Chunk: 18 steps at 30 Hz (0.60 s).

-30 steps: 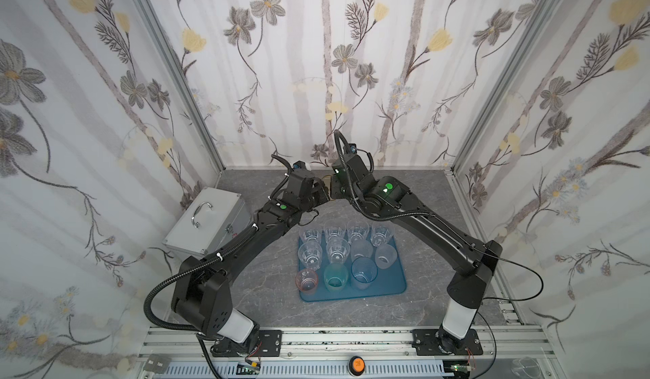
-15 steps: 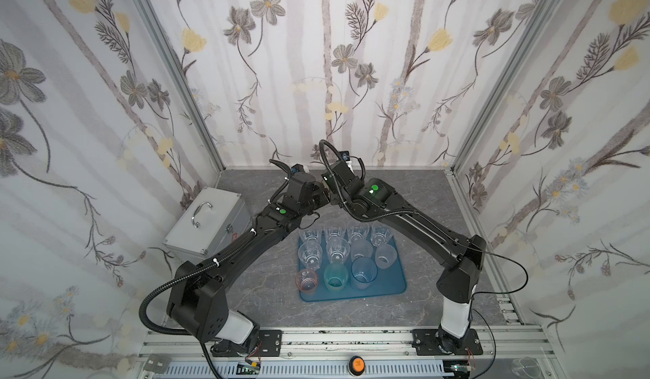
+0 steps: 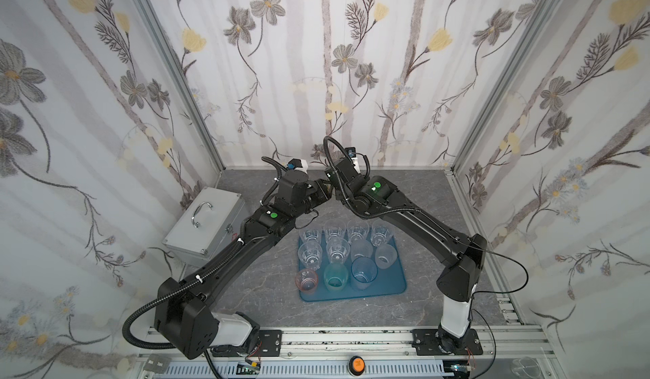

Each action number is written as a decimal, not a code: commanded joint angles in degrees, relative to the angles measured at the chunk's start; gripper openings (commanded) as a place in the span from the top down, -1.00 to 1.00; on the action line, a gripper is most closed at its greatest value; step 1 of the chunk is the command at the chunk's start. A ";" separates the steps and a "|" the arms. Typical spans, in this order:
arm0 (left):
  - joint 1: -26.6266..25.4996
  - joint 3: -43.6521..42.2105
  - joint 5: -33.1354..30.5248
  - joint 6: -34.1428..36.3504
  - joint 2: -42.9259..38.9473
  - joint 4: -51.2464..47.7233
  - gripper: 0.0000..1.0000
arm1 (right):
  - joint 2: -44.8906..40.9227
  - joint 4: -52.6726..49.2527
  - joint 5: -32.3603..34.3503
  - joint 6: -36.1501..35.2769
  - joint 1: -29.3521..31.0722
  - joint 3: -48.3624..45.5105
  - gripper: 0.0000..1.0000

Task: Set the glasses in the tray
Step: 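Carry the amber glass onto the tray beside the blue glass with the right gripper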

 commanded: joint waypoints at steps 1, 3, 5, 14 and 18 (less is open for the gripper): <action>0.06 -2.38 -0.08 0.43 -2.87 2.23 0.20 | -0.83 1.18 1.05 0.62 -0.55 0.26 0.92; 0.19 -4.68 -2.25 2.31 -4.31 2.16 0.12 | -1.83 0.46 0.66 0.73 -0.99 -0.07 0.92; 0.89 -7.08 -4.44 4.57 -6.97 2.15 0.07 | -3.51 -0.08 0.28 0.73 -1.63 -1.88 0.93; 6.50 -14.52 -10.04 12.63 -13.33 0.73 -0.03 | -20.50 -3.59 -6.79 2.04 -7.50 -19.22 0.93; 7.22 -14.87 -13.02 16.82 -13.69 -1.73 -0.06 | -29.74 -10.07 -12.48 2.48 -10.97 -27.22 0.94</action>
